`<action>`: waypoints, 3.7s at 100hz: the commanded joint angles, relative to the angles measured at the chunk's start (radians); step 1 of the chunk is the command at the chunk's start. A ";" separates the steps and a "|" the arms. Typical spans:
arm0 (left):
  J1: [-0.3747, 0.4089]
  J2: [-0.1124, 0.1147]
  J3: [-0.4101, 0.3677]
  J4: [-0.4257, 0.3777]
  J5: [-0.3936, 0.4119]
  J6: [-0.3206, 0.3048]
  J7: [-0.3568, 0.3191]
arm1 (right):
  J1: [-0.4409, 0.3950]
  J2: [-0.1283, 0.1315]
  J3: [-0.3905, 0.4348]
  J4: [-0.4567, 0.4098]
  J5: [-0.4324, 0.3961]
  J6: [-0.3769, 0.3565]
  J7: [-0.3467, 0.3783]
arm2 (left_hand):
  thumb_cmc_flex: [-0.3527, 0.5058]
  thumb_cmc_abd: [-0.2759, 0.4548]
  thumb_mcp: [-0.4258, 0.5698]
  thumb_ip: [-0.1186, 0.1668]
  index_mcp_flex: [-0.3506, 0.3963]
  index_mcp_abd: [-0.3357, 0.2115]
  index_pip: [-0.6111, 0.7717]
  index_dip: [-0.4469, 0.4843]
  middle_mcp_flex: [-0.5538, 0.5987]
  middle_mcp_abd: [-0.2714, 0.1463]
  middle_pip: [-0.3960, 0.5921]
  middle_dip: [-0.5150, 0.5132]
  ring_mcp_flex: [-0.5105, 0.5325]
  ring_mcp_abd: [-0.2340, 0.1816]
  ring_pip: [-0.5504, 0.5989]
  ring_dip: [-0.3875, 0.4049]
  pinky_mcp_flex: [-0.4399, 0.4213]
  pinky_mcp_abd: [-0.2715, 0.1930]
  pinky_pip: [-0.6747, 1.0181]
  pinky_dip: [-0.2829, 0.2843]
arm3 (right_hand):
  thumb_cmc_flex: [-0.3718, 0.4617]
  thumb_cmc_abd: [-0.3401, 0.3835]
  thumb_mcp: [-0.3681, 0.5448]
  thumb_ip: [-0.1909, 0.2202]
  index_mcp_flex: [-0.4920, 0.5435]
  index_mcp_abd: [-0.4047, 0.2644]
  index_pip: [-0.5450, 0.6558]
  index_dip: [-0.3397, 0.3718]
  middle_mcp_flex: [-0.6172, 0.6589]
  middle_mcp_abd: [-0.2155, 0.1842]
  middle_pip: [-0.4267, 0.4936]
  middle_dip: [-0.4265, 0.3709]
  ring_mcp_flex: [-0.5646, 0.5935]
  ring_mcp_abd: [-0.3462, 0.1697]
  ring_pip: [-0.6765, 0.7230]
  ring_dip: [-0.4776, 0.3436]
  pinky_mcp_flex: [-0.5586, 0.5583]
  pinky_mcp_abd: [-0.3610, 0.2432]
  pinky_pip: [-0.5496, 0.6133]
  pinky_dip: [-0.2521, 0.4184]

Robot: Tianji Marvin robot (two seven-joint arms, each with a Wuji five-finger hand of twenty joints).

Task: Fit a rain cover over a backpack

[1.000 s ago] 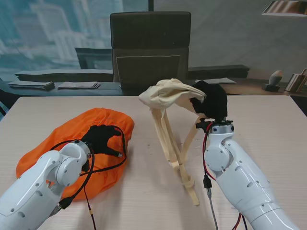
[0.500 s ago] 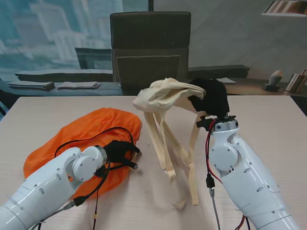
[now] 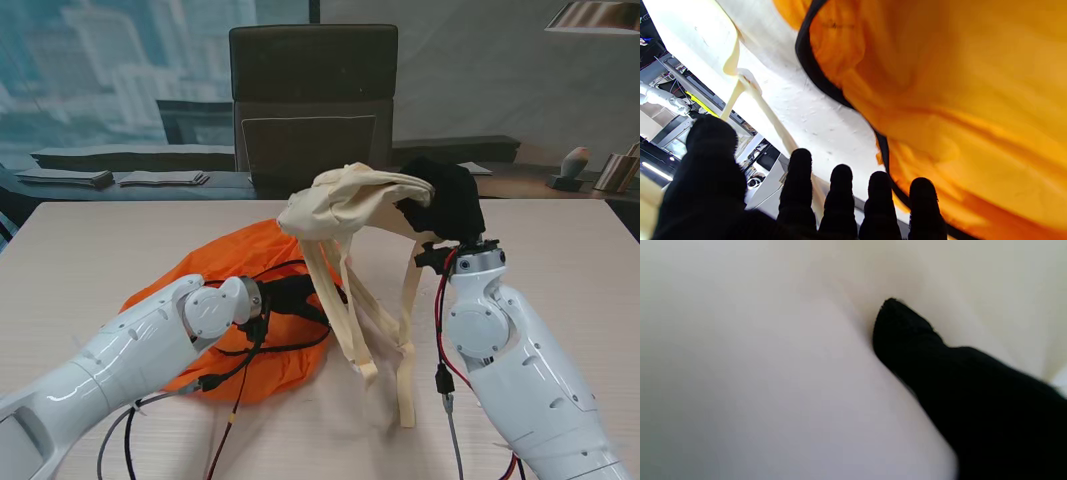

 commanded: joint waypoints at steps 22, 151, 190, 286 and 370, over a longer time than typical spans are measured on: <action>0.226 0.072 -0.273 -0.271 0.307 0.060 0.111 | -0.032 0.005 0.010 -0.052 0.024 0.001 0.036 | 0.016 -0.018 0.278 -0.021 0.194 -0.057 0.169 0.144 0.207 0.000 0.066 0.050 0.169 0.045 0.141 0.063 0.101 0.002 0.301 0.142 | 0.067 0.122 0.097 0.011 0.042 -0.113 0.096 0.071 0.020 0.047 0.019 0.024 0.042 -0.019 0.043 0.025 -0.015 -0.009 0.019 0.034; 0.393 0.111 -0.458 -0.359 0.592 0.459 0.115 | -0.165 0.012 -0.061 -0.199 0.208 0.076 0.205 | 0.376 -0.118 0.317 -0.098 0.258 -0.190 0.502 0.388 0.681 -0.059 0.272 0.750 0.516 0.104 0.435 0.303 0.135 0.040 0.328 0.157 | 0.069 0.121 0.095 0.013 0.037 -0.119 0.095 0.080 0.009 0.045 0.022 0.017 0.029 -0.019 0.037 0.025 -0.022 -0.011 0.008 0.049; 0.543 0.108 -0.640 -0.607 0.536 0.454 0.076 | -0.199 0.015 -0.042 -0.178 0.205 0.035 0.205 | 0.612 0.010 0.107 -0.066 0.141 0.001 0.529 0.403 0.601 0.032 0.307 0.937 0.582 0.186 0.552 0.516 0.270 0.161 0.310 0.147 | 0.068 0.120 0.099 0.013 0.039 -0.124 0.097 0.081 0.009 0.044 0.027 0.015 0.031 -0.024 0.042 0.028 -0.018 -0.007 0.007 0.054; 0.334 0.165 -0.365 -0.281 0.941 0.399 0.089 | -0.204 0.010 -0.052 -0.142 0.188 -0.001 0.176 | 0.016 -0.285 0.470 -0.061 0.033 0.028 0.096 0.059 0.187 0.003 0.125 0.193 0.185 0.053 0.122 0.117 0.021 0.068 0.031 0.011 | 0.063 0.119 0.106 0.009 0.038 -0.126 0.098 0.080 0.007 0.040 0.036 0.012 0.029 -0.026 0.048 0.030 -0.017 -0.011 0.007 0.065; 0.538 0.065 -0.666 -0.574 0.333 0.623 0.179 | -0.146 -0.004 -0.182 -0.073 0.063 0.019 0.048 | 0.406 -0.091 0.336 -0.086 0.311 -0.017 0.493 0.389 0.735 0.018 0.308 0.580 0.595 0.174 0.428 0.274 0.183 0.124 0.302 0.147 | 0.057 0.114 0.119 0.007 0.043 -0.188 0.098 0.106 -0.017 0.014 0.047 0.005 0.003 -0.051 0.048 0.033 -0.026 -0.040 -0.002 0.069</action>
